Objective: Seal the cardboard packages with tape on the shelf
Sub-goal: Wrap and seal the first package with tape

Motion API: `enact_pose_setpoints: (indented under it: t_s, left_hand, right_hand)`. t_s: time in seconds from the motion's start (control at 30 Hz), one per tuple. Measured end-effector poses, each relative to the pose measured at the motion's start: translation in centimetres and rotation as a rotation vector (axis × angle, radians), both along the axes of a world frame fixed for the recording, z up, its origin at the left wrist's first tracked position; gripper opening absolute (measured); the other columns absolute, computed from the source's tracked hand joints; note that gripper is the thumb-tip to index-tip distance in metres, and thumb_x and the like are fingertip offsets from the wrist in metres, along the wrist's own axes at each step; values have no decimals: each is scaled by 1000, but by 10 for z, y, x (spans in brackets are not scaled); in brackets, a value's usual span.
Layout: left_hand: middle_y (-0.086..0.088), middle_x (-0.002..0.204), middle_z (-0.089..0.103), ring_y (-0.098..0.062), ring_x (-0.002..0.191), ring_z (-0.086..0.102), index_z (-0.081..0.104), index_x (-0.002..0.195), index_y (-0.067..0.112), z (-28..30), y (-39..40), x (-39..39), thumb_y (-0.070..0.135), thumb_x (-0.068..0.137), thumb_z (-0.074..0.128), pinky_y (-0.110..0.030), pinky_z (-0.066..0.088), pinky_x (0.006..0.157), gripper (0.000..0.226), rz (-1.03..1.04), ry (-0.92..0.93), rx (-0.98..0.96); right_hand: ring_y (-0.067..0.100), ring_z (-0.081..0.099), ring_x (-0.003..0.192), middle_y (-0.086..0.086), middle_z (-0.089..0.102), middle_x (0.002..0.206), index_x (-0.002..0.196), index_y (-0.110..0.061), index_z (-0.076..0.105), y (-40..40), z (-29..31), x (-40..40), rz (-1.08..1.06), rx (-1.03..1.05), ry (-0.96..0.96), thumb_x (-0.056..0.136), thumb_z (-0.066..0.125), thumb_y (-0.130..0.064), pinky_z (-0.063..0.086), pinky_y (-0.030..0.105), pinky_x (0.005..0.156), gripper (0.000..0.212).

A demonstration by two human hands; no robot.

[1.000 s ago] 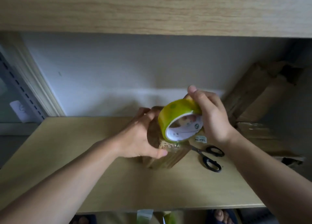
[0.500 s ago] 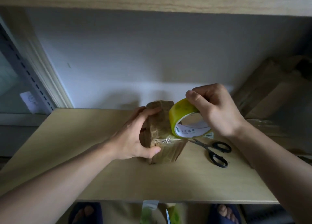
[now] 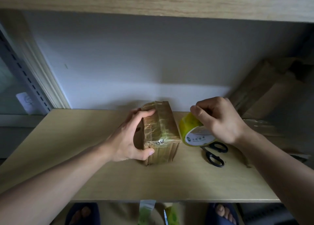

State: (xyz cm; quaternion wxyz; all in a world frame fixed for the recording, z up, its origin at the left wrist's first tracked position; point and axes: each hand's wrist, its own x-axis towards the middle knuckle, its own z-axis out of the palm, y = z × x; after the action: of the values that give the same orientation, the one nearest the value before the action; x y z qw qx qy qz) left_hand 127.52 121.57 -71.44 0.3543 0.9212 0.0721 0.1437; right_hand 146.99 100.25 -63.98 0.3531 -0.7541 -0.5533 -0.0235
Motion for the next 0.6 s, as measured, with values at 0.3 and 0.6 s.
enact_pose_setpoints:
  t_s: [0.3, 0.6]
  left_hand:
    - [8, 141, 36, -5, 135, 40, 27, 149, 45, -3, 4, -4, 55, 58, 80, -21, 34, 113, 106, 7, 3, 35]
    - [12, 168, -13, -2, 155, -12, 16, 154, 39, 20, -1, -14, 89, 63, 62, -45, 7, 128, 114, -29, 98, 196]
  right_hand:
    - [10, 34, 48, -5, 34, 50, 54, -17, 41, 2, -8, -2, 30, -22, 60, 98, 51, -38, 25, 20, 50, 50]
    - [15, 46, 64, 2, 49, 66, 75, -8, 58, -1, -24, -8, 85, -35, 384, 99, 45, -52, 36, 35, 64, 52]
